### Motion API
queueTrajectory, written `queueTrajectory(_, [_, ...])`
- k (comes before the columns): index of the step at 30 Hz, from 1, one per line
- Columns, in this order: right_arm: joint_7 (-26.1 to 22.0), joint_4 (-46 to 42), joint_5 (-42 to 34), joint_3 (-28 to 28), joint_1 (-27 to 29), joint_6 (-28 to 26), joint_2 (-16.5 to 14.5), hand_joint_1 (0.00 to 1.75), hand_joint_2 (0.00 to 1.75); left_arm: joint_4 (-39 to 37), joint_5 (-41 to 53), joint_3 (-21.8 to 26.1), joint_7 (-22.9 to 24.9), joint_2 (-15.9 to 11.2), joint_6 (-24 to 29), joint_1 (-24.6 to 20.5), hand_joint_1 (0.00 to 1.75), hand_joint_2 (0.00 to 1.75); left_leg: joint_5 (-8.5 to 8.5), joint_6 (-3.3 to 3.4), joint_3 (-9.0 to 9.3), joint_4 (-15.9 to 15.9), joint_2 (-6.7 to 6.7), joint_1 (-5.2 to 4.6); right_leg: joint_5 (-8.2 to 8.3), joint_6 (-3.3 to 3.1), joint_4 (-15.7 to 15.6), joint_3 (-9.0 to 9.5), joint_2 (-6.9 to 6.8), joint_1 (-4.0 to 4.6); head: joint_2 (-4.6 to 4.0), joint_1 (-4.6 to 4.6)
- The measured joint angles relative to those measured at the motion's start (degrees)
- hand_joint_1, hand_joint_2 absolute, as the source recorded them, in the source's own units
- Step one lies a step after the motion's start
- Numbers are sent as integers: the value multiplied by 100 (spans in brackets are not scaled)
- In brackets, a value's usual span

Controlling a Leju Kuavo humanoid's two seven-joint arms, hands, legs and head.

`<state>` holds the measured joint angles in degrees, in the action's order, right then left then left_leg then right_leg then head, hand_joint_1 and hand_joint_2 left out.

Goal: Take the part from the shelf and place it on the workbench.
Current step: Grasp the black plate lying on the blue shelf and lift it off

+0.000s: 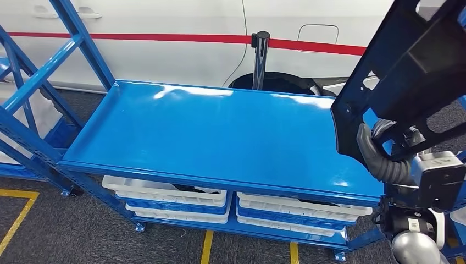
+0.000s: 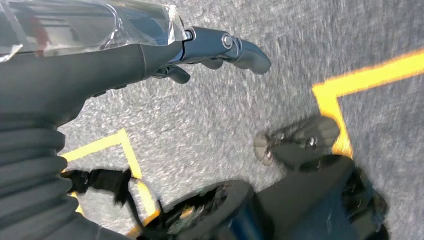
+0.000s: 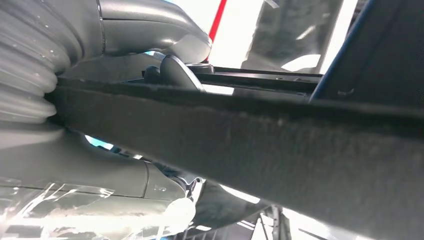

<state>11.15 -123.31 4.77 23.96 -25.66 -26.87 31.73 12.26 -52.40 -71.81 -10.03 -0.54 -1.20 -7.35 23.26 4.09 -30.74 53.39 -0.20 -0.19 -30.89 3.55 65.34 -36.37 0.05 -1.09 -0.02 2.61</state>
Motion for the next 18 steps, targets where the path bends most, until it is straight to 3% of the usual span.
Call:
queueTrajectory(2, [-147,-99,-81,19,131,-30,-17,175,175,0,-45,3,-31,1,23,7,0,175,2,1,0,3,-4,8,-214,50,622,-291,0,-26,0,-1])
queueTrajectory(3, [-232,-145,-92,33,232,-28,-29,175,175,0,-71,6,-46,2,23,12,0,175,7,-7,2,7,-10,18,-159,77,644,-303,-2,-45,0,-2])
queueTrajectory(4, [-317,-186,-87,49,342,-21,-43,175,175,0,-98,14,-58,3,22,17,0,175,16,-22,6,17,-18,33,-8,103,430,-199,-6,-68,0,-2])
queueTrajectory(6, [-499,-252,-41,81,574,3,-78,175,175,0,-144,48,-68,2,21,28,0,175,60,-87,5,72,-33,49,363,158,-380,199,-20,-116,0,-6])
queueTrajectory(8, [-693,-303,13,113,820,30,-131,175,175,0,-186,88,-73,-3,21,34,0,175,109,-169,-11,128,-36,34,516,116,-897,448,-1,-124,0,-5])
queueTrajectory(12, [-1064,-374,51,173,1308,57,-292,175,175,0,-262,136,-76,-5,21,39,0,175,188,-285,-44,208,-29,74,527,-74,-968,469,17,-90,0,4])
queueTrajectory(14, [-1208,-410,55,191,1516,78,-367,175,175,0,-301,164,-78,-5,17,39,0,175,482,-341,-261,702,-21,97,537,-141,-977,468,8,-109,0,9])
queueTrajectory(16, [-1317,-437,60,204,1720,106,-450,175,175,0,-322,209,-82,-12,-10,22,0,175,859,-379,-631,1533,-17,98,532,-178,-975,463,15,-123,0,13])
queueTrajectory(17, [-1361,-449,64,213,1809,119,-491,175,175,0,-321,232,-78,-16,-42,8,0,175,951,-395,-760,1825,-17,104,529,-188,-974,462,21,-135,0,15])
queueTrajectory(18, [-1400,-459,68,225,1884,132,-528,175,175,0,-305,246,-65,-20,-73,-6,0,175,935,-412,-784,1901,-16,115,527,-193,-974,467,27,-145,0,17])
